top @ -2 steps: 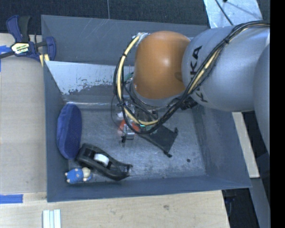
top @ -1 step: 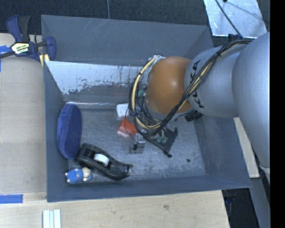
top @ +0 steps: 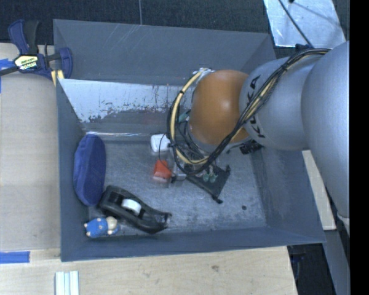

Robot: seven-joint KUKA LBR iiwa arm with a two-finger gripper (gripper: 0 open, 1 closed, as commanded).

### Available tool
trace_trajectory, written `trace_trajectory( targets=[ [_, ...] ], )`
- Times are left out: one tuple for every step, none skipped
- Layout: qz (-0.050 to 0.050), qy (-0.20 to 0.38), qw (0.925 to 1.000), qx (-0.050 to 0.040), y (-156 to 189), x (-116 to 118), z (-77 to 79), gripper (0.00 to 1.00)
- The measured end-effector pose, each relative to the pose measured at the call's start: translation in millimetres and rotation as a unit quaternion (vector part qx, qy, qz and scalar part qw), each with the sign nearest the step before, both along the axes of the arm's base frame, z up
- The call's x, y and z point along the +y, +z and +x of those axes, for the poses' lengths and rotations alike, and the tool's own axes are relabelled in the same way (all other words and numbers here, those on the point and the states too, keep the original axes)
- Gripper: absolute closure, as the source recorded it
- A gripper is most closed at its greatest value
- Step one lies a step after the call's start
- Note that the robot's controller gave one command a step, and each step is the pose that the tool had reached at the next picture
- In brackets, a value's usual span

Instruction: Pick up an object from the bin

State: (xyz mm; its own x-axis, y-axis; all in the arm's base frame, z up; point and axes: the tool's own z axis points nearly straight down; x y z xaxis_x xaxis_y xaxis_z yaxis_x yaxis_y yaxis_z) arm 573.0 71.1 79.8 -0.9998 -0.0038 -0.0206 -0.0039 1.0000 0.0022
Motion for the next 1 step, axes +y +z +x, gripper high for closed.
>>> trace_trajectory(
  targets=[
    [-0.002, 0.036, 0.9993, 0.0096, 37.7, 6.4, -38.8, 1.00]
  ],
)
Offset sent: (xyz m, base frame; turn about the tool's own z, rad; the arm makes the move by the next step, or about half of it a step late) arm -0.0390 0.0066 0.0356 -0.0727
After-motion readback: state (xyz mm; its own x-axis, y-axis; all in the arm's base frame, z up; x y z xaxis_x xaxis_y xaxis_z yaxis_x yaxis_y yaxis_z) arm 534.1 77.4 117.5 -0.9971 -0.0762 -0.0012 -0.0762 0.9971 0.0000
